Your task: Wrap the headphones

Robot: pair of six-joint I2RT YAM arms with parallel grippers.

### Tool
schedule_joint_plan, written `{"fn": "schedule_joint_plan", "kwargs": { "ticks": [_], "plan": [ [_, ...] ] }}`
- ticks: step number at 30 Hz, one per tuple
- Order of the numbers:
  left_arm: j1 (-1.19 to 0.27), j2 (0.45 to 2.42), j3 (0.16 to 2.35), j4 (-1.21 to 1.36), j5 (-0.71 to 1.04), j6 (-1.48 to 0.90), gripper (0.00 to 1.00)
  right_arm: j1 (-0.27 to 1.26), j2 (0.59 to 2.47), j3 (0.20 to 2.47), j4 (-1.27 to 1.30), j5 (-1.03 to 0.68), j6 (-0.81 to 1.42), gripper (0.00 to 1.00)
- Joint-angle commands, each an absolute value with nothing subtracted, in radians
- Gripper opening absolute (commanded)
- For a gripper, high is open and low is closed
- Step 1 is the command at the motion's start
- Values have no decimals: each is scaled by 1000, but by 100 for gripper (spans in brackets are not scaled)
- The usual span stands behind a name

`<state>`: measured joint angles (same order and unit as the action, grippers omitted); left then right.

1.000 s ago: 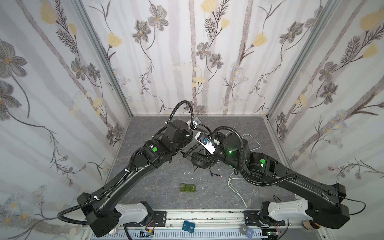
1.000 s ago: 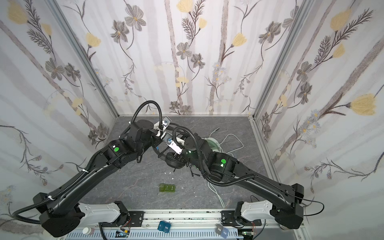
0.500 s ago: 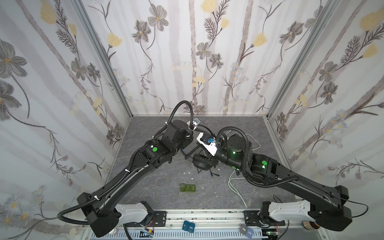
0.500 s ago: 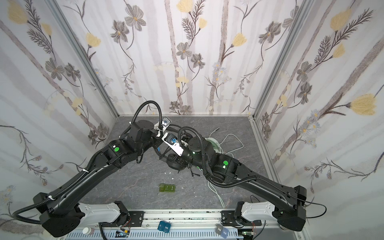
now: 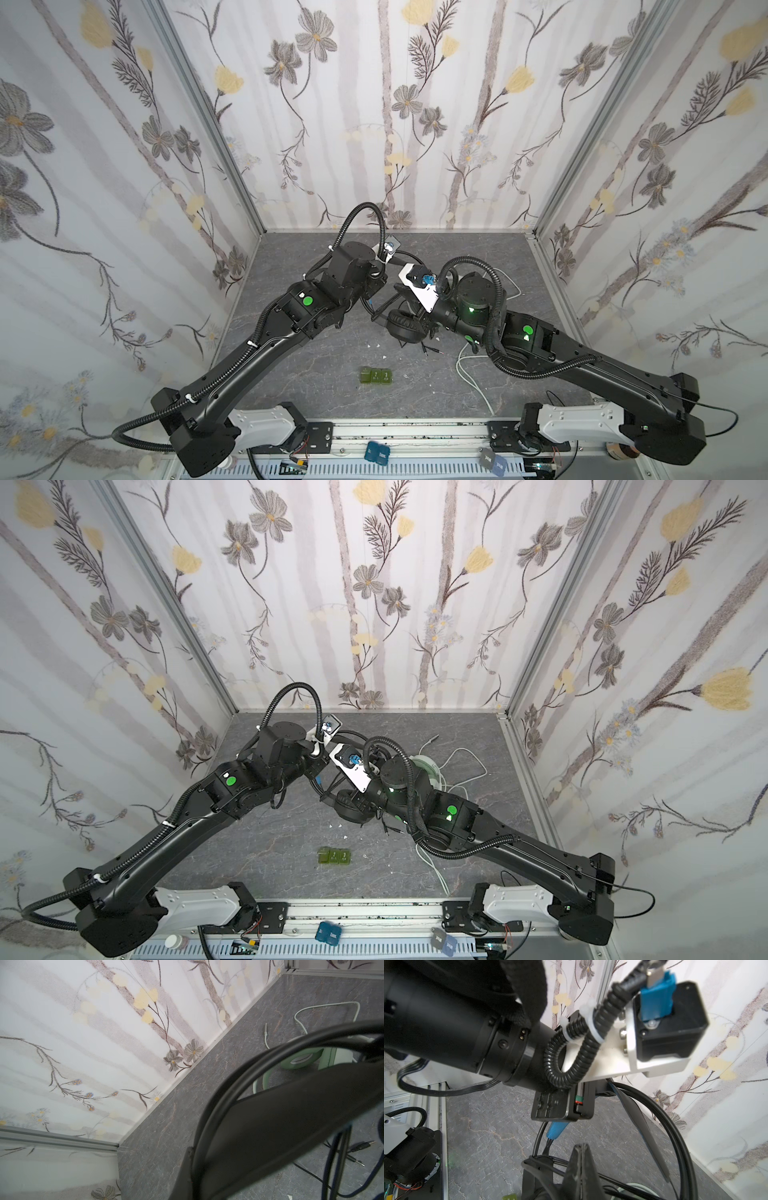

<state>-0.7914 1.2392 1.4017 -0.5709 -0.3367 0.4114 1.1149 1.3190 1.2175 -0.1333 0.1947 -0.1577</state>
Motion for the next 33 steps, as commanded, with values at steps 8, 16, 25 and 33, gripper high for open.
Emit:
{"fn": "schedule_joint_plan", "kwargs": {
  "ticks": [8, 16, 25, 33],
  "plan": [
    [-888, 1300, 1445, -579, -437, 271, 0, 1086, 1358, 1244, -171, 363, -214, 0],
    [-989, 1484, 1640, -732, -553, 210, 0, 1017, 1164, 1142, -246, 351, -192, 0],
    [-1046, 1561, 1750, -824, -607, 167, 0, 922, 959, 950, -186, 249, -199, 1],
    [-1041, 1620, 1817, -899, -621, 302, 0, 909, 991, 941, -140, 309, -278, 4]
  ]
}}
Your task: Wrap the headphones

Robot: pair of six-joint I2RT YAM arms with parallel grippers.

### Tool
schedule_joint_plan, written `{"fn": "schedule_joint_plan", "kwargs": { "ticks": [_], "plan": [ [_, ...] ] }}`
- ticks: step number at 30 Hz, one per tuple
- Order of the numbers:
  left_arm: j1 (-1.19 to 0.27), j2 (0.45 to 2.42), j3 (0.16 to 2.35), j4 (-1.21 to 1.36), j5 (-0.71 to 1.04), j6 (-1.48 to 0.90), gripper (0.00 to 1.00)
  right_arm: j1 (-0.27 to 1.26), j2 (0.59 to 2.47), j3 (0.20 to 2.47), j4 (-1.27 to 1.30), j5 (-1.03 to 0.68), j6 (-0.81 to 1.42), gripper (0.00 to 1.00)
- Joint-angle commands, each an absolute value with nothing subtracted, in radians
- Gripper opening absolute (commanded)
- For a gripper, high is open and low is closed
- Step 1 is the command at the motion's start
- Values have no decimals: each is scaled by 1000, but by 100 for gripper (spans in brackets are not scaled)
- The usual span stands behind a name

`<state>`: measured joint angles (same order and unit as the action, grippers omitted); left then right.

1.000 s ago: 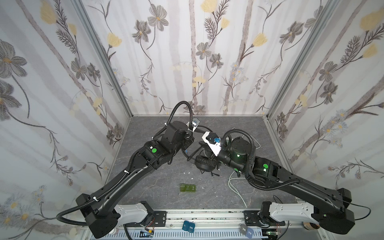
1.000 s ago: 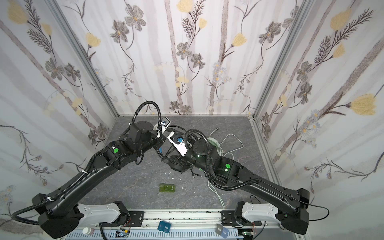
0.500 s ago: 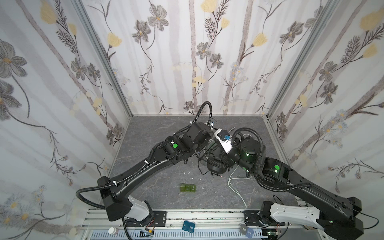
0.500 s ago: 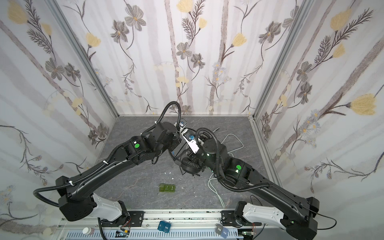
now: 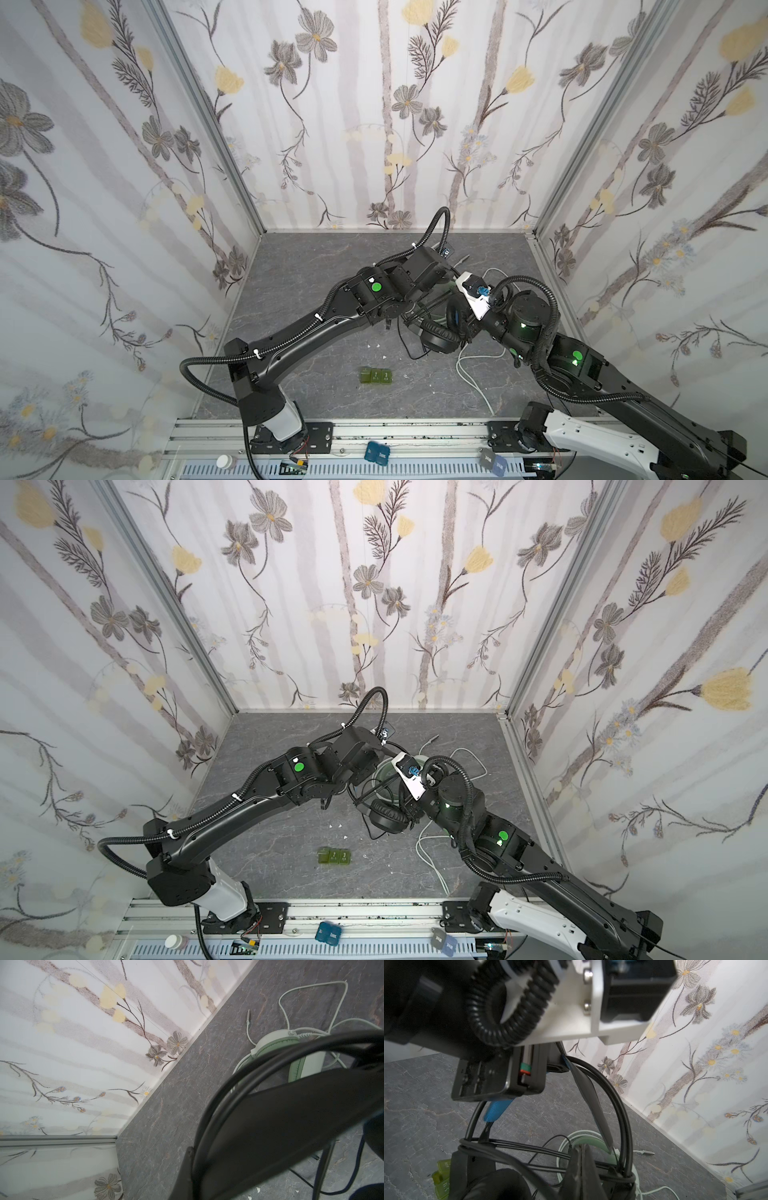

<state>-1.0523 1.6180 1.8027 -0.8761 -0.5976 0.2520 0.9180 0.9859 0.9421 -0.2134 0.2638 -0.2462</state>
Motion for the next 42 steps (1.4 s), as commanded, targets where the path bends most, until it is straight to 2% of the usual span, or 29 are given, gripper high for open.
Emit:
{"fn": "schedule_joint_plan", "kwargs": {
  "ticks": [1, 9, 20, 31, 42],
  "plan": [
    [-1031, 1617, 1821, -897, -609, 306, 0, 895, 991, 937, -136, 311, -281, 4],
    [-988, 1617, 1863, -905, -508, 346, 0, 763, 956, 926, -130, 283, -253, 9],
    [-1002, 1613, 1869, -911, -487, 313, 0, 703, 958, 905, -126, 326, -279, 9],
    [-1054, 1630, 2010, -992, -446, 289, 0, 468, 978, 866, -3, 137, -267, 13],
    [-1061, 1654, 2108, -966, -402, 240, 0, 393, 949, 812, 58, 94, -129, 8]
  ]
}}
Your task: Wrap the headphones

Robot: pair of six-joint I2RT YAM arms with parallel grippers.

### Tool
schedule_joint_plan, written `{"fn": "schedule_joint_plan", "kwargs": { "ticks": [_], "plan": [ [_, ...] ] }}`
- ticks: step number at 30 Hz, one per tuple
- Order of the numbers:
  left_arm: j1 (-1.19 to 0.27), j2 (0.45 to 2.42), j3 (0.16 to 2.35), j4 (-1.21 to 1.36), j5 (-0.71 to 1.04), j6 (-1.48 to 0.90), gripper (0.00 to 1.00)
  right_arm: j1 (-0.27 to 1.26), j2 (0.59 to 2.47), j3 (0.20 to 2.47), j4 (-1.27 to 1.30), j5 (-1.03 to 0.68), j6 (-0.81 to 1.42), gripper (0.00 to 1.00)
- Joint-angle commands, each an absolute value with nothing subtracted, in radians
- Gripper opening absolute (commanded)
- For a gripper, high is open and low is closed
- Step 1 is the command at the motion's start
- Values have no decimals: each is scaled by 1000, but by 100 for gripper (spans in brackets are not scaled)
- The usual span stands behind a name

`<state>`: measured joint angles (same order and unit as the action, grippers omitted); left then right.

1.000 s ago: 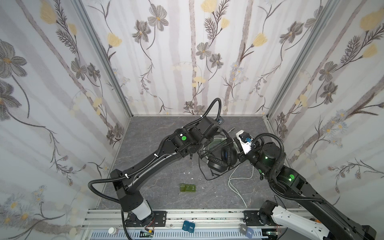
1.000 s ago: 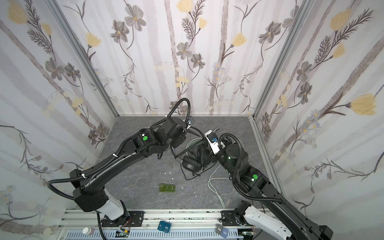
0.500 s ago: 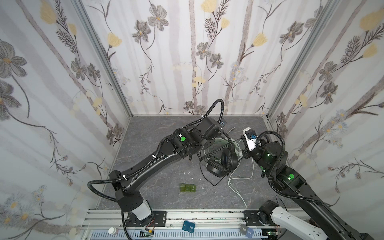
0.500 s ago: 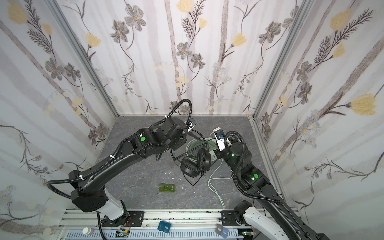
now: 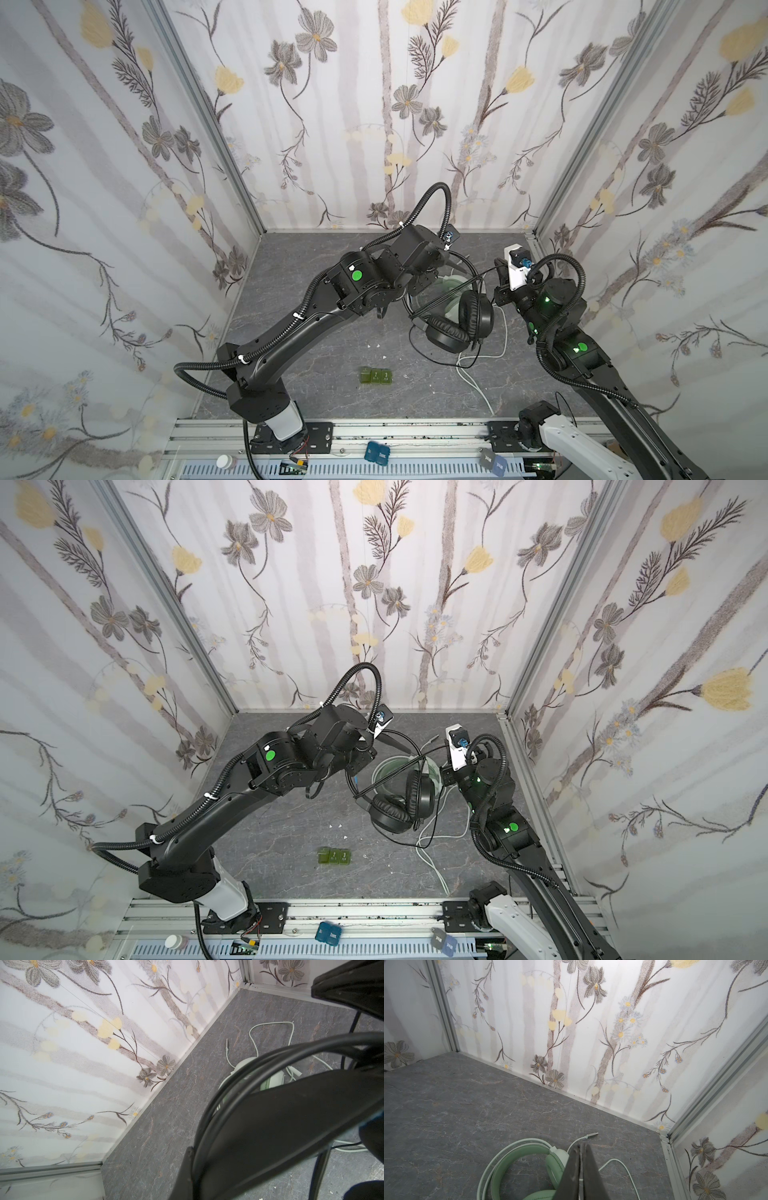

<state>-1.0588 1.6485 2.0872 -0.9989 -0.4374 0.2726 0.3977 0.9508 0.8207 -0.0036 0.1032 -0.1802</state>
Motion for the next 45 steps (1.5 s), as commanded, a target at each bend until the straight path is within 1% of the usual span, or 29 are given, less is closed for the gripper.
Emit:
{"fn": "schedule_joint_plan", "kwargs": {
  "ticks": [1, 6, 10, 19, 24, 26, 30, 33, 34, 35, 37, 38, 42, 44, 45],
  "plan": [
    [-1061, 1655, 2115, -960, -391, 239, 0, 391, 950, 810, 60, 98, -123, 8],
    [-1067, 1683, 2202, -954, -347, 230, 0, 387, 950, 795, 102, 21, -100, 12],
    [-1070, 1717, 2311, -948, -295, 203, 0, 380, 951, 773, 162, 5, -61, 23],
    [-1072, 1790, 2577, -929, -204, 144, 0, 373, 960, 758, 257, -104, -1, 23],
    [-1072, 1784, 2600, -865, -182, 100, 0, 373, 949, 683, 313, -163, 36, 23],
    [-1071, 1775, 2600, -825, -176, 66, 0, 373, 952, 670, 321, -166, 47, 22],
    [-1070, 1769, 2601, -769, -159, 5, 0, 373, 974, 677, 307, -137, 49, 15],
    [-1069, 1772, 2600, -754, -152, -13, 0, 374, 1005, 707, 263, -70, 53, 4],
    [-1069, 1773, 2599, -750, -150, -16, 0, 376, 1006, 712, 262, -68, 48, 2],
    [-1069, 1773, 2597, -744, -150, -20, 0, 380, 1006, 712, 265, -70, 43, 2],
    [-1069, 1774, 2588, -722, -153, -27, 0, 389, 1002, 712, 273, -89, 34, 3],
    [-1069, 1773, 2576, -702, -159, -32, 0, 395, 998, 709, 281, -107, 31, 7],
    [-1069, 1767, 2525, -576, -179, -67, 0, 415, 986, 670, 340, -188, 35, 25],
    [-1070, 1776, 2532, -540, -191, -83, 0, 421, 989, 637, 383, -224, 42, 30],
    [-1070, 1779, 2533, -522, -193, -93, 0, 422, 993, 625, 400, -242, 47, 30]
  ]
}}
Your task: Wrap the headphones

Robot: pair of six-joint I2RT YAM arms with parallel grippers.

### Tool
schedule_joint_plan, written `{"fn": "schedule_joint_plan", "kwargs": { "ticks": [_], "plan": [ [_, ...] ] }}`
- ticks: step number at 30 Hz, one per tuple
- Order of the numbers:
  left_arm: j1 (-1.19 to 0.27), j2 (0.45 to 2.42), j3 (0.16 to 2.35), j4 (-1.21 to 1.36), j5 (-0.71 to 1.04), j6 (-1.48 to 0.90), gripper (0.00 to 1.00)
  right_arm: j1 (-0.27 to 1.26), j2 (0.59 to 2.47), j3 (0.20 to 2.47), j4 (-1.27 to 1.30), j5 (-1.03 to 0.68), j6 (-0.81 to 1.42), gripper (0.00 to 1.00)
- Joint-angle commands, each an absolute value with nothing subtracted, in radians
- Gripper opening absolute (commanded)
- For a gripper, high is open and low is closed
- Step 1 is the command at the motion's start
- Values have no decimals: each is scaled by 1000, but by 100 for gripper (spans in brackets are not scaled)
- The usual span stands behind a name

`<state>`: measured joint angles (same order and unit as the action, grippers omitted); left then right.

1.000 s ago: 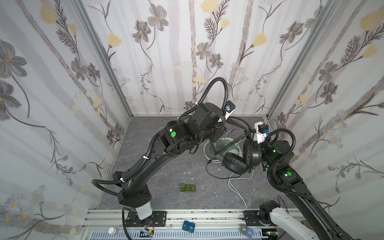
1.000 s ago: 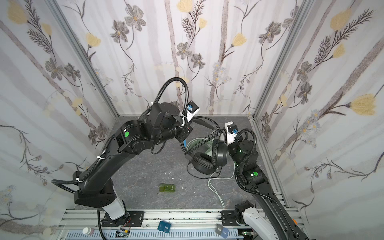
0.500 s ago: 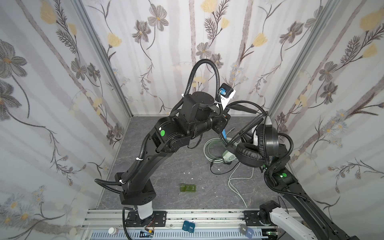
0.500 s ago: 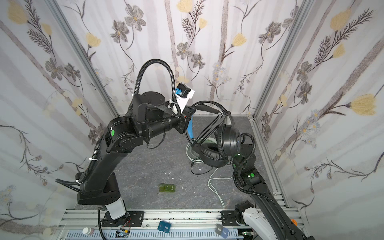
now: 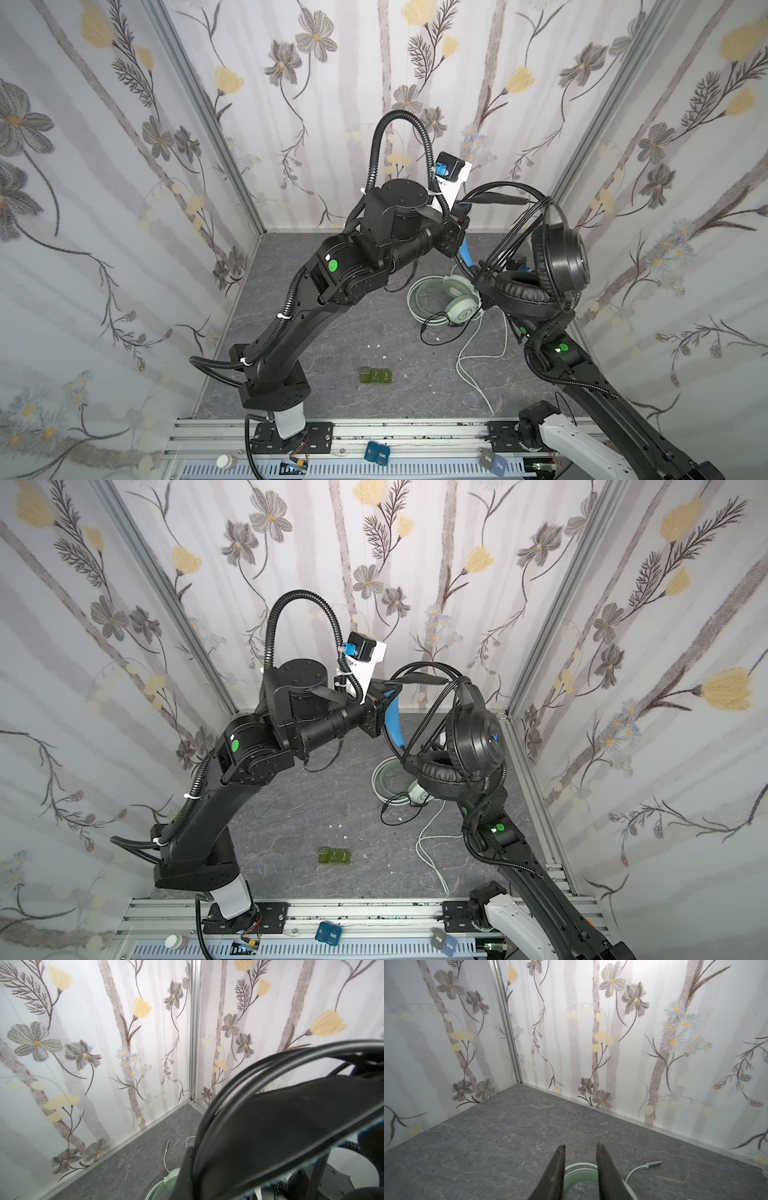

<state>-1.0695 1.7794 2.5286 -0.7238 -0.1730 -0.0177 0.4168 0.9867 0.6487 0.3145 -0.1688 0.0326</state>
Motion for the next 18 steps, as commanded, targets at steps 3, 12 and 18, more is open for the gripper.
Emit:
{"fn": "schedule_joint_plan", "kwargs": {
  "ticks": [3, 12, 18],
  "plan": [
    [-1068, 1781, 2534, -475, -191, -117, 0, 425, 1007, 591, 437, -287, 63, 30],
    [-1059, 1798, 2549, -429, -240, -156, 0, 457, 1032, 506, 501, -340, 95, 26],
    [-1045, 1774, 2488, -344, -319, -193, 0, 484, 1077, 495, 464, -386, 83, 12]
  ]
}}
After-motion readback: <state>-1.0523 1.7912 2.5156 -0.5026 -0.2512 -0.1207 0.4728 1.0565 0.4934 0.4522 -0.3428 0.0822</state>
